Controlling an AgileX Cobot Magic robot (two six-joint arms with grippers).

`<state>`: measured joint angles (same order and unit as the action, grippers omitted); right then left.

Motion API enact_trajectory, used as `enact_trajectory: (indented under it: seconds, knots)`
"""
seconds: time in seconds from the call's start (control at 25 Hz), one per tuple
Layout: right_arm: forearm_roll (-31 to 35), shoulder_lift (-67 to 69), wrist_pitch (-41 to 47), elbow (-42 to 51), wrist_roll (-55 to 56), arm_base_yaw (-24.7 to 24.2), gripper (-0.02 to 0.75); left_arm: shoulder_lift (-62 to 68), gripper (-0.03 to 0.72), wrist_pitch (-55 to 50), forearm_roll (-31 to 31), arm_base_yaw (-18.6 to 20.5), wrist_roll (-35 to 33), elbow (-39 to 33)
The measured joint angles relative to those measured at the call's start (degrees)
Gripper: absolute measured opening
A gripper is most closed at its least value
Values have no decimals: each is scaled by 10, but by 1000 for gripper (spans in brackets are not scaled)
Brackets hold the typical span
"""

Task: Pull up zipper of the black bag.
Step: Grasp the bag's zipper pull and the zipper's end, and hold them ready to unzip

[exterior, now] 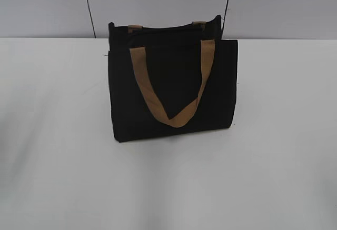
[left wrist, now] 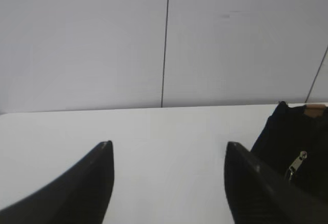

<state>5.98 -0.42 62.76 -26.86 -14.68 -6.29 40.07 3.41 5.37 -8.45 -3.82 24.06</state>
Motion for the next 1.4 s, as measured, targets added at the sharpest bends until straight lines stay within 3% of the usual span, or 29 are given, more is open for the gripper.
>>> enact_trajectory:
  seconds: [0.24,0.48,0.68,0.88,1.4]
  knots:
    - [0,0,0,0,0,0,430,223,508,241,5,-68,0,-26]
    - [0,0,0,0,0,0,430,414,508,450,-59,-83,38,-26]
    - [0,0,0,0,0,0,430,529,508,524,-126,-83,94,-26]
    - [0,0,0,0,0,0,430,633,504,555,-253,-82,152,14]
    - [0,0,0,0,0,0,430,768,459,558,-404,-80,167,143]
